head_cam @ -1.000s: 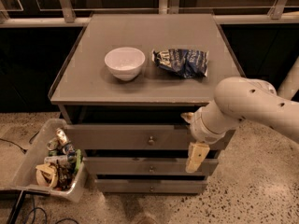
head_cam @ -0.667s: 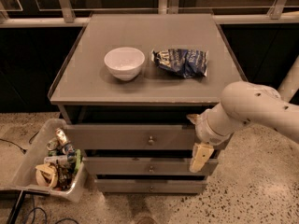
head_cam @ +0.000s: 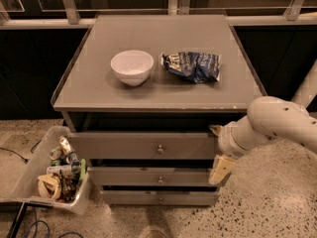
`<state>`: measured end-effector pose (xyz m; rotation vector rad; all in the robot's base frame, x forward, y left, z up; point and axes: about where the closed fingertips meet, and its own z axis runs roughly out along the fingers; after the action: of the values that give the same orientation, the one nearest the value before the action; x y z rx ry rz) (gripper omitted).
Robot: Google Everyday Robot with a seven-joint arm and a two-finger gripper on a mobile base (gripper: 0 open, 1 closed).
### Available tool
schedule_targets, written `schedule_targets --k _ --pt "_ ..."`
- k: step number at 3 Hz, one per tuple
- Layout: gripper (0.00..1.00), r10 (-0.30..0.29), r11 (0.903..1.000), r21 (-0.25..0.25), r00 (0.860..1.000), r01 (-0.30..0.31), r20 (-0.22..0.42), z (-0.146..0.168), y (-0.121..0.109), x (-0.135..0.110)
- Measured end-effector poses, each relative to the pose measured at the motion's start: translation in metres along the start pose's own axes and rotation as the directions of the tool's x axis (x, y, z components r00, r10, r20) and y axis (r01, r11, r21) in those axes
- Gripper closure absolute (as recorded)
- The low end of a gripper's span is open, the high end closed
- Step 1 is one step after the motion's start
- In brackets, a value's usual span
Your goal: Open top drawer
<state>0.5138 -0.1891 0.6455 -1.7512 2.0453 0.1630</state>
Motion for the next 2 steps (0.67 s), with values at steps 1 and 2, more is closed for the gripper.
schedule_targets --k 1,2 --pt "0.19 0.0 1.0 0.0 1.0 0.0 0.0 0.0 0.0 0.0" --pt "0.42 0.0 1.0 0.0 1.0 0.0 0.0 0.0 0.0 0.0"
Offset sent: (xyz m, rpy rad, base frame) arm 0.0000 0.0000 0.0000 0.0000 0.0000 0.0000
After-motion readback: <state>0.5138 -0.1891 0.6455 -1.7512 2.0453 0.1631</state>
